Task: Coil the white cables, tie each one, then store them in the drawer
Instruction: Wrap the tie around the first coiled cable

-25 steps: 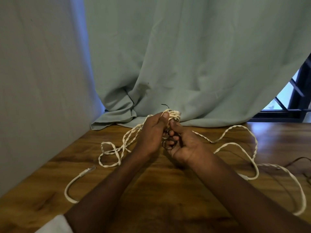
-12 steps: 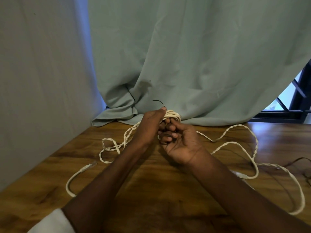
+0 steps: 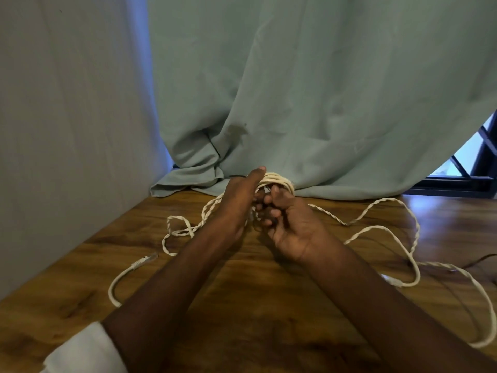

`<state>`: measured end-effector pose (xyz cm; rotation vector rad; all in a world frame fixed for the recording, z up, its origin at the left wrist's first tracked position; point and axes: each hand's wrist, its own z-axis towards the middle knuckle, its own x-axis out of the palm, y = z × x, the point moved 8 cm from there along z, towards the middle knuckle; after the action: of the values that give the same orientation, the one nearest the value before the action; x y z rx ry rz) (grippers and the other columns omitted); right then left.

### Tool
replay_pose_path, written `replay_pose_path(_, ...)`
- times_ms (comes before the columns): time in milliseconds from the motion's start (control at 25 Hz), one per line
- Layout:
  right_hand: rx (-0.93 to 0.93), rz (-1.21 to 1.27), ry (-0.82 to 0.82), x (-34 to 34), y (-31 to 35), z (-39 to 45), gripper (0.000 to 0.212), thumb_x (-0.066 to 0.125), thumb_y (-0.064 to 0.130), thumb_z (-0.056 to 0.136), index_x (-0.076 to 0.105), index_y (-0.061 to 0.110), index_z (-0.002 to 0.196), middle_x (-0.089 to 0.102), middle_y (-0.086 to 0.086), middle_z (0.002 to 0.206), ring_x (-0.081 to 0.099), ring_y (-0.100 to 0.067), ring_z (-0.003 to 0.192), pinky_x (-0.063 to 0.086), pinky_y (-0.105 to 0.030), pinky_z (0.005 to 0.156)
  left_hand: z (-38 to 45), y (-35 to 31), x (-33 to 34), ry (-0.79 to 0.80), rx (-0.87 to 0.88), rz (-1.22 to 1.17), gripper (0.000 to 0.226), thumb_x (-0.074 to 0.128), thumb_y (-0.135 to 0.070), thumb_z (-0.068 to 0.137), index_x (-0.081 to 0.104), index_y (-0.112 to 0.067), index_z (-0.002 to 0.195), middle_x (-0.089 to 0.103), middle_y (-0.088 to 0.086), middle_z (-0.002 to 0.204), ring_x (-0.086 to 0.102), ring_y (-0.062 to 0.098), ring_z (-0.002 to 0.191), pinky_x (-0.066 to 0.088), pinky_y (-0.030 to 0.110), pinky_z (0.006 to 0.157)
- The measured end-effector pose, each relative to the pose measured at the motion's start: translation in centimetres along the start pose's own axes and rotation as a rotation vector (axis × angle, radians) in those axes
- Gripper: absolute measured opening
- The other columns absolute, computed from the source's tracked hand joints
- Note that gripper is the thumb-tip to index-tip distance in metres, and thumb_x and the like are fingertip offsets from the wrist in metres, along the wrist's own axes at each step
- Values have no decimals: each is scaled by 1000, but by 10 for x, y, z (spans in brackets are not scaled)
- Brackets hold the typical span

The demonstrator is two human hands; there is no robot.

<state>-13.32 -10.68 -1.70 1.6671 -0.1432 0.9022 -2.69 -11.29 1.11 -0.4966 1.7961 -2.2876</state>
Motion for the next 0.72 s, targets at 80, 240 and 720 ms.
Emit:
replay_pose_path(80, -31, -191, -116, -6, 1, -5, 18, 59, 22, 105, 71, 9, 105, 76, 1, 78, 67, -5, 56, 52, -22, 54, 0, 2, 1, 27, 32, 37, 40, 65, -41, 100, 72, -5, 84, 69, 7, 66, 65, 19, 56, 50, 28, 57)
replay_pose_path(240, -31, -177, -282, -16, 3, -13, 15, 70, 23, 99, 76, 11, 106, 82, -1, 89, 78, -9, 71, 55, -26, 66, -6, -2, 6, 39, 82, 36, 36, 66, -38, 101, 71, -7, 82, 71, 5, 69, 67, 14, 60, 50, 25, 58)
replay_pose_path(720, 143, 52, -211, -16, -5, -5, 21, 62, 12, 97, 66, 7, 77, 59, -2, 58, 50, -9, 44, 33, -21, 53, -12, 22, 20, 10, -22, -130, 29, 73, -40, 96, 70, -11, 94, 73, 11, 81, 67, 19, 61, 51, 26, 50)
